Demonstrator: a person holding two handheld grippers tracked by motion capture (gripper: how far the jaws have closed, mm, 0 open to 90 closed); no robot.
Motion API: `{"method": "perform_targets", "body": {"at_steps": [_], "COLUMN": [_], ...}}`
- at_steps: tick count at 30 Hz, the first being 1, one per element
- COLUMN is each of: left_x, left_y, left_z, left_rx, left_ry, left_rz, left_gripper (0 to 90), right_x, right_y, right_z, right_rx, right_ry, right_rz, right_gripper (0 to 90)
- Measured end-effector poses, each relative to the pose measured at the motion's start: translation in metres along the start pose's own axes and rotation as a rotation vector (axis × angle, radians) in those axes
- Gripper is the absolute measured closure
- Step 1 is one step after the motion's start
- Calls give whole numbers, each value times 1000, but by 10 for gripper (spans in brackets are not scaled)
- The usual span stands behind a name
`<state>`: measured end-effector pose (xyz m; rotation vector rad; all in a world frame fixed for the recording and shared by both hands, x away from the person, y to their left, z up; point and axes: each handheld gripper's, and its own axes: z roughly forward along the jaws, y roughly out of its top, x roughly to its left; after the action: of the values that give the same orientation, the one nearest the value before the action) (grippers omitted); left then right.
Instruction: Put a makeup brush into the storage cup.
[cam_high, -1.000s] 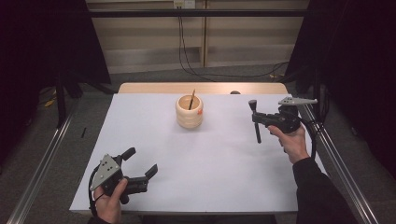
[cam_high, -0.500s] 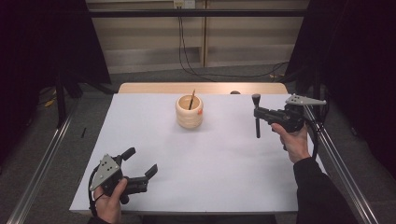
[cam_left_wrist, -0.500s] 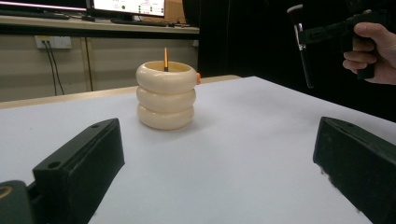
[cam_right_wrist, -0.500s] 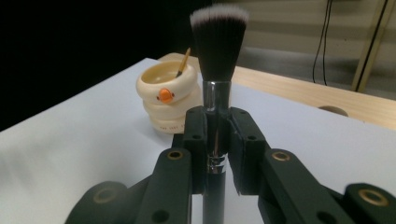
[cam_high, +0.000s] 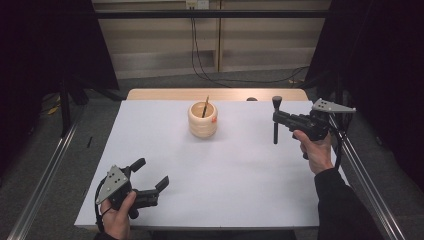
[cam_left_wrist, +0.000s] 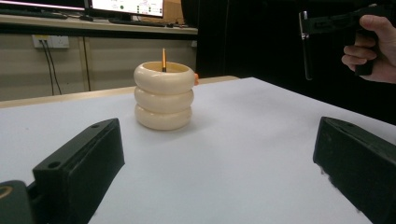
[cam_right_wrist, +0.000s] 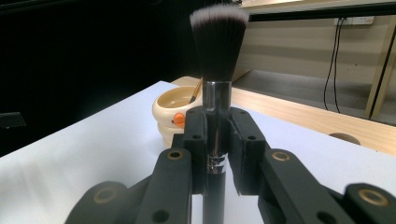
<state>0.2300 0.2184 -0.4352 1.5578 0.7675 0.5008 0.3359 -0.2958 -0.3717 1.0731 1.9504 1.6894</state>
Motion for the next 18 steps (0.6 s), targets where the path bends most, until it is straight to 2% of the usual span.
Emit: {"method": "perform_targets", "body": {"at_steps": [8,18], "left_x": [0,-1], "left_y": [2,6], "left_z": [1,3], "left_rx": [-1,-11], "left_ry": [-14,-7], "left_rz": [6,5], "left_gripper": [16,16], "right_x": [1,3], "right_y": [3,7], "right_z": [-4,-5], "right_rx": [-15,-30], "right_ry": [13,30], "right_rz": [3,1], "right_gripper": [787,787]}}
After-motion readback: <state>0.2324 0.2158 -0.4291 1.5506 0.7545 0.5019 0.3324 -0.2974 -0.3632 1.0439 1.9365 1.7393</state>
